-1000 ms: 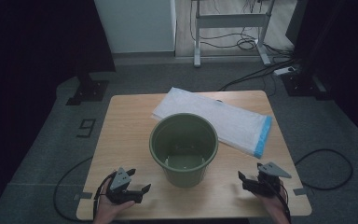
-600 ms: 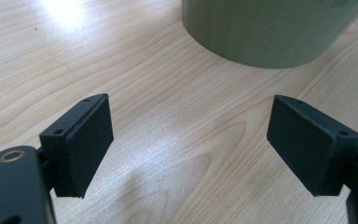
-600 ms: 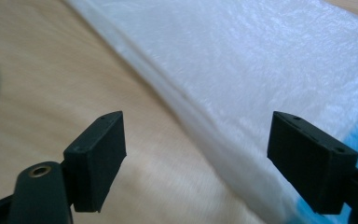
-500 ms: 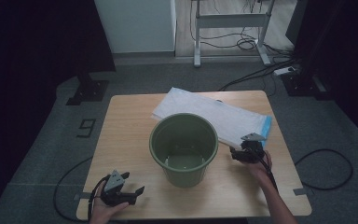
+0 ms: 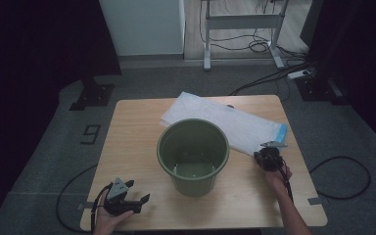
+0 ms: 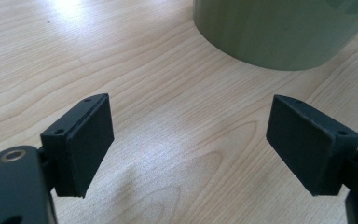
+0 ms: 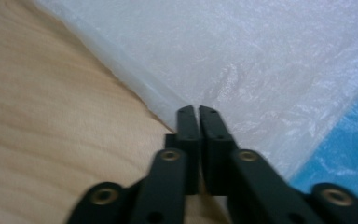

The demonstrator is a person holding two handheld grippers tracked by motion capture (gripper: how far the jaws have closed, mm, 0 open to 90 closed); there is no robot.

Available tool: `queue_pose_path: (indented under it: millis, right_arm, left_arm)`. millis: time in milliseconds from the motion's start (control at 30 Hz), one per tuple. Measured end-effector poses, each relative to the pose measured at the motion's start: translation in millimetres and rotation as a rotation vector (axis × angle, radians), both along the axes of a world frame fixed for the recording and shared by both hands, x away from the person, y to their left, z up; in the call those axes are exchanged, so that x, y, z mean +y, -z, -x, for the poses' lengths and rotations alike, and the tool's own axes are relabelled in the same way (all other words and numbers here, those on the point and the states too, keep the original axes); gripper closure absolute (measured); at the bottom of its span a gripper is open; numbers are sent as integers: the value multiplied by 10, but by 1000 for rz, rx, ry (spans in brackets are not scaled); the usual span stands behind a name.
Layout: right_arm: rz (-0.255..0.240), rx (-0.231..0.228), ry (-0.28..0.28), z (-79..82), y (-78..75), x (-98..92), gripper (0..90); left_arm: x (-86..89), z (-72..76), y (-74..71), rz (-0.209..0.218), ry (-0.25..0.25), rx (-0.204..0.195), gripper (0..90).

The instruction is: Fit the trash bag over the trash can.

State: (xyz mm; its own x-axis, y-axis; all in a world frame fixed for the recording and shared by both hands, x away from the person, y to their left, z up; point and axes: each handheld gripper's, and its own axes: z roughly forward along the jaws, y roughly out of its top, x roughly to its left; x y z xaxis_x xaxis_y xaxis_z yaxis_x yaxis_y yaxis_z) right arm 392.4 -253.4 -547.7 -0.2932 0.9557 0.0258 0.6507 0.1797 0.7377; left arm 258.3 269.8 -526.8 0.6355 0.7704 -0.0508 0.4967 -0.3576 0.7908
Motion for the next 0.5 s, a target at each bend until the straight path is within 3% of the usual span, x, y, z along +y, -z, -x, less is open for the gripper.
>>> queue_pose_path:
  millis: [133,167,200,233,267,300,333,467,500]
  right_arm:
    - [-3,-1,-3,151,-17,-45,891]
    - [-39,-19,4,339,-39,-85,891]
    - [-45,-28,5,413,-47,-94,891]
    - [-41,-36,-3,513,-57,-104,891]
    - [-41,-36,-3,513,-57,-104,891]
    - [-25,-44,-12,618,-64,-118,891]
    - [-15,-52,-10,821,-65,-178,891]
    - [-44,-66,-6,1195,-47,-371,891]
    - [-44,-66,-6,1195,-47,-371,891]
  left_arm:
    - [13,2,-4,-2,-18,2,150]
    - [16,2,-3,3,-31,6,150]
    - [16,2,-3,3,-31,6,150]
    - [14,0,-2,2,-41,8,151]
    - [14,0,-2,2,-41,8,151]
    - [11,1,-4,2,-43,8,151]
    - [3,5,-10,2,-44,8,152]
    - [-33,1,-10,10,-46,16,154]
    - [-33,1,-10,10,-46,16,154]
